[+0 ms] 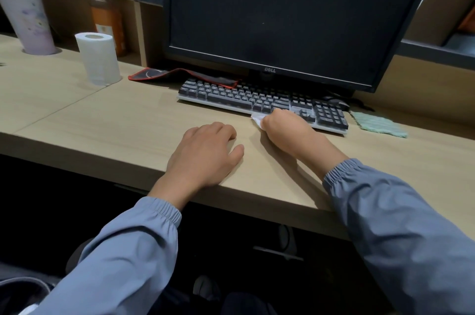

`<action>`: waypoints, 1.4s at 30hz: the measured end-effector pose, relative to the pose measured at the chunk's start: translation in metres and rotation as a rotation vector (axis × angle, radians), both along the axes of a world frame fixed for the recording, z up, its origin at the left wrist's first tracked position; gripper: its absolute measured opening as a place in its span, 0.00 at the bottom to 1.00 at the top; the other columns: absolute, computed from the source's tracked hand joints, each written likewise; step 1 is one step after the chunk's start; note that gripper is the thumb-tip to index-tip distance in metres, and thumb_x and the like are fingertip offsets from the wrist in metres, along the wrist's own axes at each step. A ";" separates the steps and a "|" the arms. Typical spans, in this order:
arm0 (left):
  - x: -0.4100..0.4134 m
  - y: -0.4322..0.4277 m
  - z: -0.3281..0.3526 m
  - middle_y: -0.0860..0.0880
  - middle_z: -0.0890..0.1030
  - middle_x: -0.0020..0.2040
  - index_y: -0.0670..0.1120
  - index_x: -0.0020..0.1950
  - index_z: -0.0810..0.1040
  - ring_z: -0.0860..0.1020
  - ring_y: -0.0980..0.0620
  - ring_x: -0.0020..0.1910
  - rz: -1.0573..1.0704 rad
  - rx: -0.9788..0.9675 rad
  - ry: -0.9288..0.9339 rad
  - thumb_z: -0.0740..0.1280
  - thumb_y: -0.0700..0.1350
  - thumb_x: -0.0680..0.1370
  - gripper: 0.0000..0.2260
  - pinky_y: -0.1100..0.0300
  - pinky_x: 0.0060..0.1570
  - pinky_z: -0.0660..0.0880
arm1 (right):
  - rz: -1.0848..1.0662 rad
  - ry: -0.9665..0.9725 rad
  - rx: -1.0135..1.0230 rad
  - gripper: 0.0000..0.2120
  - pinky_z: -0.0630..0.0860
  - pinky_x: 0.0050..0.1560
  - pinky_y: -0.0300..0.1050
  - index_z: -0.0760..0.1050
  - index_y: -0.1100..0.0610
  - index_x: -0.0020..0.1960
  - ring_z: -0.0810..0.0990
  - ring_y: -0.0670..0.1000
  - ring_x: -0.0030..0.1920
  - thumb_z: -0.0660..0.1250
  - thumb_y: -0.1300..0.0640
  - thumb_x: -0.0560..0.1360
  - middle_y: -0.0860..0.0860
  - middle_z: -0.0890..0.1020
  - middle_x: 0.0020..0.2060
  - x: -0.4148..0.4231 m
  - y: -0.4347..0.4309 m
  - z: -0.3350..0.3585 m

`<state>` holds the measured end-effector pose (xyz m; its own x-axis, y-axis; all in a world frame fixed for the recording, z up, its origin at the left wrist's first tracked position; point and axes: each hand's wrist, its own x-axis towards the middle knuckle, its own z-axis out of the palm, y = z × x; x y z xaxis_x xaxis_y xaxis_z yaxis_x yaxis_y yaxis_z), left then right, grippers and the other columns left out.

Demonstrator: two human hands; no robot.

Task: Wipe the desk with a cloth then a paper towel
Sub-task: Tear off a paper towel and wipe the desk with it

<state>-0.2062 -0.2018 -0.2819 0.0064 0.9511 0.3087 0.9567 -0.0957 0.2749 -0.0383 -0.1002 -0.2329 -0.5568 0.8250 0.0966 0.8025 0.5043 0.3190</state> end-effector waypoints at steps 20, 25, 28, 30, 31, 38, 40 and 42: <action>0.004 -0.004 0.002 0.51 0.77 0.69 0.50 0.71 0.73 0.74 0.49 0.65 -0.010 -0.036 0.020 0.55 0.57 0.85 0.19 0.47 0.69 0.68 | 0.003 -0.004 0.010 0.15 0.74 0.44 0.52 0.76 0.62 0.62 0.77 0.60 0.43 0.55 0.68 0.81 0.62 0.80 0.46 0.069 -0.015 0.006; 0.004 -0.003 0.003 0.50 0.77 0.70 0.50 0.71 0.73 0.74 0.48 0.65 -0.010 -0.046 0.022 0.55 0.57 0.84 0.20 0.47 0.68 0.68 | 0.045 0.009 0.039 0.14 0.76 0.42 0.47 0.82 0.56 0.58 0.79 0.55 0.42 0.59 0.63 0.81 0.54 0.80 0.42 0.079 -0.045 0.002; 0.004 -0.003 0.004 0.50 0.76 0.70 0.50 0.71 0.73 0.75 0.47 0.65 -0.008 -0.057 0.023 0.55 0.57 0.84 0.20 0.46 0.68 0.68 | 0.135 0.082 0.054 0.10 0.68 0.36 0.49 0.80 0.58 0.53 0.75 0.55 0.36 0.60 0.63 0.81 0.52 0.77 0.35 0.084 -0.075 -0.003; 0.004 -0.003 0.004 0.49 0.76 0.70 0.50 0.71 0.73 0.75 0.46 0.65 -0.009 -0.065 0.024 0.55 0.57 0.84 0.20 0.46 0.67 0.68 | 0.131 0.077 0.024 0.10 0.64 0.36 0.49 0.80 0.57 0.53 0.75 0.58 0.37 0.60 0.62 0.80 0.57 0.83 0.42 0.085 -0.095 -0.002; 0.004 -0.003 0.004 0.49 0.76 0.70 0.50 0.71 0.73 0.75 0.46 0.65 -0.009 -0.071 0.025 0.55 0.57 0.84 0.19 0.46 0.67 0.68 | 0.133 0.074 0.015 0.10 0.64 0.37 0.49 0.80 0.57 0.54 0.77 0.60 0.39 0.60 0.63 0.80 0.58 0.84 0.47 0.086 -0.104 -0.003; 0.005 -0.002 0.003 0.48 0.77 0.69 0.50 0.70 0.74 0.75 0.44 0.64 0.007 -0.082 0.017 0.56 0.57 0.84 0.19 0.45 0.64 0.68 | 0.099 0.193 -0.096 0.10 0.71 0.44 0.51 0.71 0.54 0.60 0.80 0.58 0.49 0.54 0.60 0.83 0.54 0.81 0.56 0.091 -0.174 -0.014; 0.005 -0.003 0.004 0.48 0.77 0.69 0.50 0.71 0.73 0.75 0.44 0.64 0.008 -0.082 0.018 0.56 0.57 0.84 0.19 0.46 0.65 0.68 | 0.047 0.166 -0.091 0.13 0.68 0.42 0.52 0.68 0.55 0.66 0.75 0.59 0.44 0.51 0.61 0.84 0.54 0.78 0.57 0.092 -0.189 -0.012; 0.005 -0.004 0.005 0.48 0.76 0.70 0.50 0.71 0.73 0.75 0.44 0.64 0.007 -0.084 0.016 0.56 0.57 0.84 0.19 0.46 0.65 0.68 | 0.039 0.139 -0.094 0.17 0.72 0.46 0.52 0.63 0.55 0.73 0.77 0.59 0.50 0.50 0.61 0.85 0.54 0.74 0.64 0.090 -0.202 -0.007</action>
<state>-0.2008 -0.2059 -0.2772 0.0043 0.9738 0.2273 0.9616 -0.0664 0.2663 0.0514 -0.3018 -0.2404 -0.5753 0.8121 0.0979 0.8148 0.5584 0.1561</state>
